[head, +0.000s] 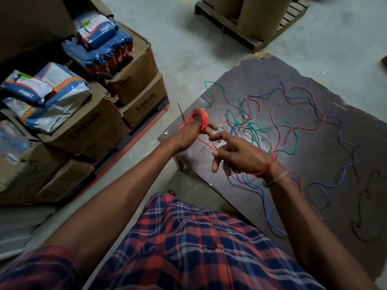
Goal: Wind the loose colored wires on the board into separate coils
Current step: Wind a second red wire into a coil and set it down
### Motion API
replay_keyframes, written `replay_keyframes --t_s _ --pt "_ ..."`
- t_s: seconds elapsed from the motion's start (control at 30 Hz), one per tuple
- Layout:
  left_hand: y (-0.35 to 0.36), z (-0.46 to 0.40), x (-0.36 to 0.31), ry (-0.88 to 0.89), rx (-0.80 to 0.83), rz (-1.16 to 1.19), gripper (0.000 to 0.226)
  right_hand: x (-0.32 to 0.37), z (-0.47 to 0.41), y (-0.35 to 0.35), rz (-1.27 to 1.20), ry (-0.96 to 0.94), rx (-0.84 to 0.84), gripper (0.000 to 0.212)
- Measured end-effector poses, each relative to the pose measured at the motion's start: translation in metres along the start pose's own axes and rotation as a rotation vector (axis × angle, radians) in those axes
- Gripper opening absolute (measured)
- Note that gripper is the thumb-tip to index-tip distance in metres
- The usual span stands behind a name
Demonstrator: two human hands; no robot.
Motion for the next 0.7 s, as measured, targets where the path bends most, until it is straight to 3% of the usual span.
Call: replay_keyframes --t_s 0.1,0.23,0.33,0.43,0.57,0.7 --pt "0.0 0.002 0.007 -0.028 0.069 -0.101 0.101 0.016 0.006 -0.021 -0.261 -0.053 -0.019 0.015" --pt "0.005 0.006 0.01 -0.041 0.184 -0.073 0.11 0.013 0.003 -0.051 -0.761 -0.123 -0.221 0.031" --pt "0.013 0.014 0.006 -0.019 0.282 0.078 0.113 0.004 -0.004 -0.066 -0.994 -0.198 -0.358 0.028" --pt "0.018 0.018 -0.001 -0.018 0.348 0.186 0.1 -0.006 -0.013 -0.073 -1.061 -0.235 -0.442 0.026" --pt "0.018 0.021 -0.009 0.008 0.429 0.269 0.106 -0.018 -0.029 -0.078 -0.941 -0.208 -0.586 0.022" --pt "0.017 0.024 -0.019 0.015 0.551 0.328 0.111 -0.029 -0.038 -0.075 -0.818 -0.162 -0.614 0.022"
Point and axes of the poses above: each hand's wrist, its own z-axis away from the middle knuckle, its own y-axis out of the palm, x = y × z, the point moved 2 cm from there along -z, towards the middle knuckle, and after that the axes turned 9 degrees about -y, right-handed, at the moved point
